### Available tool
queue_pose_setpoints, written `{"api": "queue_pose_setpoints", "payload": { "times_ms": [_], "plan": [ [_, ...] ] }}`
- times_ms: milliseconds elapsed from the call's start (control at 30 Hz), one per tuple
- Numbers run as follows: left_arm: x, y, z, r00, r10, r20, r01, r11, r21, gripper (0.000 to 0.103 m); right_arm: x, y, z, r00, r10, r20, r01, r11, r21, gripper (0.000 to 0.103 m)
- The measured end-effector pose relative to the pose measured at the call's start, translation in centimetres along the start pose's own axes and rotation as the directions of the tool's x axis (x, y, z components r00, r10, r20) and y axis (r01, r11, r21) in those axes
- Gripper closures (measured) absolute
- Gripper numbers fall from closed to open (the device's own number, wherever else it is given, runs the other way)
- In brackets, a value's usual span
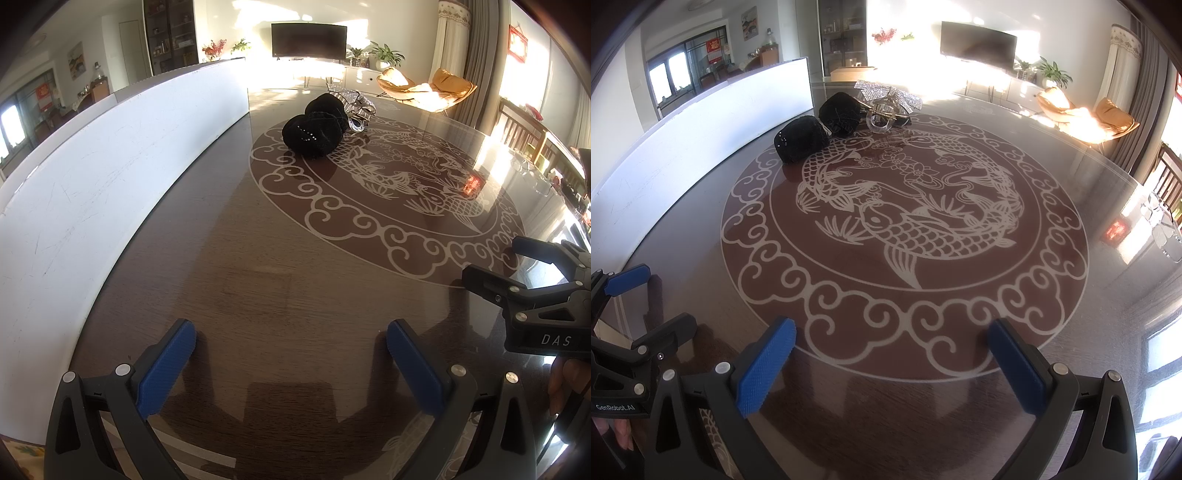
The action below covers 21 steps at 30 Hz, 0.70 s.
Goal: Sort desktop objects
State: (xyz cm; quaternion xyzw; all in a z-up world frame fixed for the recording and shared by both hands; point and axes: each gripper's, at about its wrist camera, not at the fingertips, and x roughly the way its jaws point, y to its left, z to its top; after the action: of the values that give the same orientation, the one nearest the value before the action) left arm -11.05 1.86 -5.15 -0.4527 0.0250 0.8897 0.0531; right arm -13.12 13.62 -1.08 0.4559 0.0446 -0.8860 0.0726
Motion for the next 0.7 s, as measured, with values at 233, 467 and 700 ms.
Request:
{"api": "queue_pose_setpoints", "payload": {
  "times_ms": [233,467,700],
  "plan": [
    [-0.5,-0.1,-0.4,1.0,-0.001,0.004,0.001,1.0,0.003,0.0,0.0,0.0,0.0,1.0,0.0,0.0,0.0,1.0,0.0,0.0],
    [0.6,-0.1,1.6,0.999,-0.024,-0.045,0.025,0.999,0.035,0.0,0.0,0.0,0.0,1.0,0.0,0.0,0.0,1.0,0.0,0.0],
    [4.6,0.3,11.0,0.998,-0.061,-0.016,0.062,0.997,0.054,0.0,0.0,0.0,0.0,1.0,0.0,0.0,0.0,1.0,0.0,0.0]
  ]
}}
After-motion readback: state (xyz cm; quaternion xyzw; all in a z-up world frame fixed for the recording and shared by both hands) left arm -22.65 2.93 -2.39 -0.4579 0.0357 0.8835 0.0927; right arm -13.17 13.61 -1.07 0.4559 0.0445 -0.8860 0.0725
